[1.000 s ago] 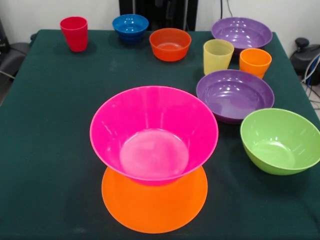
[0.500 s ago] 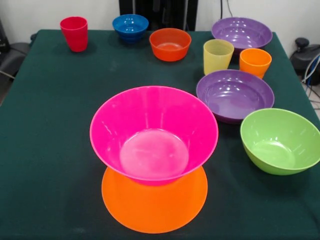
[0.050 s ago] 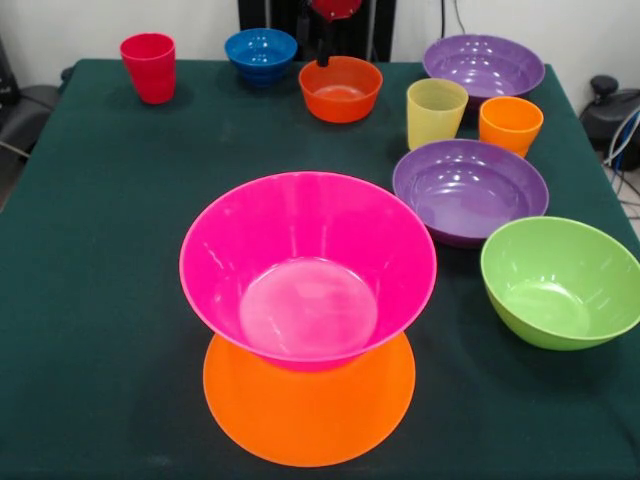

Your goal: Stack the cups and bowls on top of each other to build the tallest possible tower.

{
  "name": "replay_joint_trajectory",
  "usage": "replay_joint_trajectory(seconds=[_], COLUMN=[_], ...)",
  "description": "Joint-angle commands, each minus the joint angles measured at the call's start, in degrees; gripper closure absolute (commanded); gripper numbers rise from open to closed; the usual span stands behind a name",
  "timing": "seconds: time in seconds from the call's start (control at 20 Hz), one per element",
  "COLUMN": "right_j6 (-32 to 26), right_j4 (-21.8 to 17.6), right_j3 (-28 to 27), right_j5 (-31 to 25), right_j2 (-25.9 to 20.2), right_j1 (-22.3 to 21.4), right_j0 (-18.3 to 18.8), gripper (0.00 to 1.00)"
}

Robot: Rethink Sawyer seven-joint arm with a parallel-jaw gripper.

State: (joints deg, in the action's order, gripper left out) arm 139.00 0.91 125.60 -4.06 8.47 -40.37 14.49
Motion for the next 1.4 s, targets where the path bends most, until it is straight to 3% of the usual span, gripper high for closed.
replay_joint_trajectory(seconds=[0.05,1.05,1.4], right_j6=[3.2,7.9,6.6], right_j4=[-4.8,-7.8,-7.8], right_j3=[2.8,-2.4,-4.8], right_j5=[6.1,24.0,25.0], right_j2=[-7.0,-6.8,-6.2], right_j1=[7.1,27.7,28.9], right_j0=[0.4,0.7,0.7], gripper=[0.0,0.0,0.0])
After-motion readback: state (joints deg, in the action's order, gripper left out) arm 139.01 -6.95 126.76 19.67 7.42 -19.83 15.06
